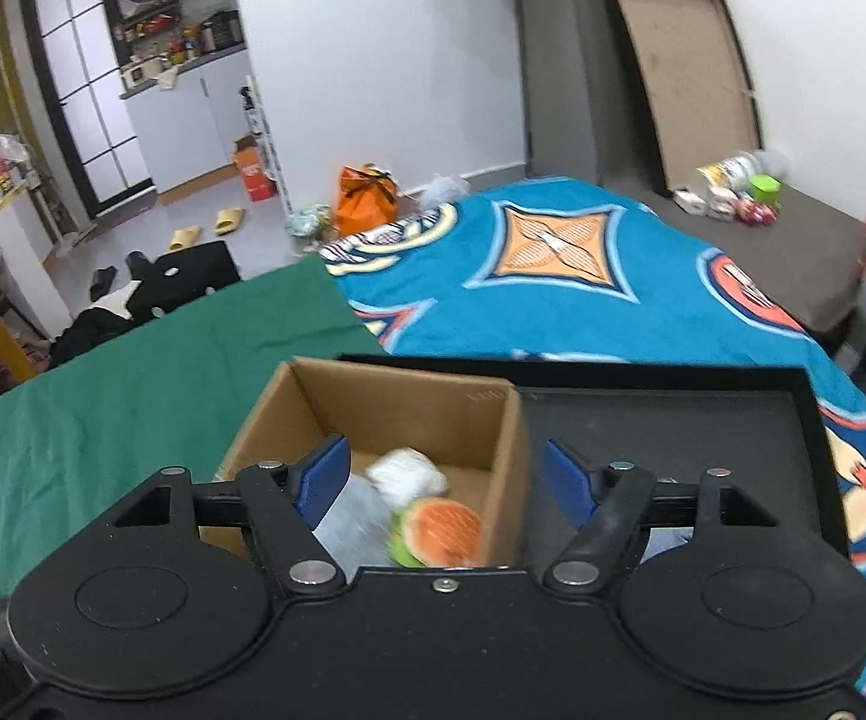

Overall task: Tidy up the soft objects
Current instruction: 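Move the right gripper to the black-and-white plush and grasp it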

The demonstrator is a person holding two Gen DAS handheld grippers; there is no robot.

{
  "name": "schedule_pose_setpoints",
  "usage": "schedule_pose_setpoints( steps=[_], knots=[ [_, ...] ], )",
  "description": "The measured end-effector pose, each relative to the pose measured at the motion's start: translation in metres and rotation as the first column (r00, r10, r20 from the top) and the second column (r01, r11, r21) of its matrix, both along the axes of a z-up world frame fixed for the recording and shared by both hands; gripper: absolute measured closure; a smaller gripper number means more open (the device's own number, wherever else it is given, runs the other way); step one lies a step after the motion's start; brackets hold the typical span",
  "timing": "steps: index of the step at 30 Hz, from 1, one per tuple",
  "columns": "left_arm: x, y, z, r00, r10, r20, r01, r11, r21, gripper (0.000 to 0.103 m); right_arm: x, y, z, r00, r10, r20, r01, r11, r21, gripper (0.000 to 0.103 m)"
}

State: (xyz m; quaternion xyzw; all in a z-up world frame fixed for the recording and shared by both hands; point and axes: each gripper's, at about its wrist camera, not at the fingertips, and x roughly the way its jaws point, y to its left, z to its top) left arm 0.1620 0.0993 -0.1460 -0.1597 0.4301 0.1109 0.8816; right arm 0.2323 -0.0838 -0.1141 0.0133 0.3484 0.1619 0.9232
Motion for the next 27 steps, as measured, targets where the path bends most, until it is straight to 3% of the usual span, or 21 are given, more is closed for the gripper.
schedule_pose_setpoints(
  steps=[4,7,9,12,27],
  knots=[
    [0.002,-0.002,0.000,1.000,-0.001,-0.015,0.001,1.000,0.007,0.083,-0.009,-0.020,-0.010,0.999,-0.042,-0.026,0.042,0.999,-0.006,0.030],
    [0.002,-0.005,0.002,1.000,-0.005,-0.014,0.005,1.000,0.013,0.074,-0.014,-0.035,-0.019,0.997,-0.065,-0.048,0.065,0.998,-0.002,0.030],
    [0.002,-0.008,0.003,1.000,-0.009,-0.012,0.010,1.000,0.023,0.062,-0.018,-0.043,-0.024,0.995,-0.077,-0.060,0.078,0.997,0.000,0.030],
    [0.004,-0.013,0.004,1.000,-0.013,-0.013,0.013,0.999,0.043,0.055,-0.021,-0.055,-0.031,0.993,-0.099,-0.070,0.099,0.995,0.006,0.030],
    [0.010,-0.033,0.003,0.998,-0.024,-0.050,0.030,0.994,0.107,0.048,-0.028,-0.123,-0.054,0.971,-0.220,-0.098,0.222,0.975,0.010,0.030]
  ],
)
